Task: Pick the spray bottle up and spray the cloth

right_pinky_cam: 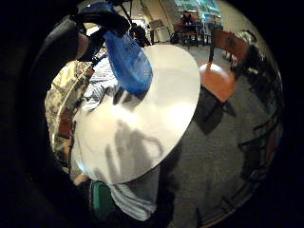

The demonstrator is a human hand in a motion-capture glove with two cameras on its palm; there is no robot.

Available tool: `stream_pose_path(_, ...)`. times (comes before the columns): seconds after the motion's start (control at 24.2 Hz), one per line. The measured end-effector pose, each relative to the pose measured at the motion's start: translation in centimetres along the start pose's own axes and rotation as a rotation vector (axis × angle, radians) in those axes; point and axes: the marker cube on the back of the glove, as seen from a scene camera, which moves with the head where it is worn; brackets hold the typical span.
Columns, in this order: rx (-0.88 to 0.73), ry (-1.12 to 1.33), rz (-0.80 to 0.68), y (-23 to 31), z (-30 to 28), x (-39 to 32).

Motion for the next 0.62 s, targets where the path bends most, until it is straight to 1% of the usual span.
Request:
stream_pose_path(0.17, 0.052, -0.195, 0.100, 0.1, 0.0, 0.3)
stream_pose_path(0.25, 0.066, -0.249, 0.126, 0.4, 0.1, 0.3)
stream_pose_path(0.41, 0.078, -0.239, 0.143, 0.4, 0.7, 0.1)
stream_pose_path(0.62, 0.120, -0.203, 0.178, -1.4, 1.5, 0.8)
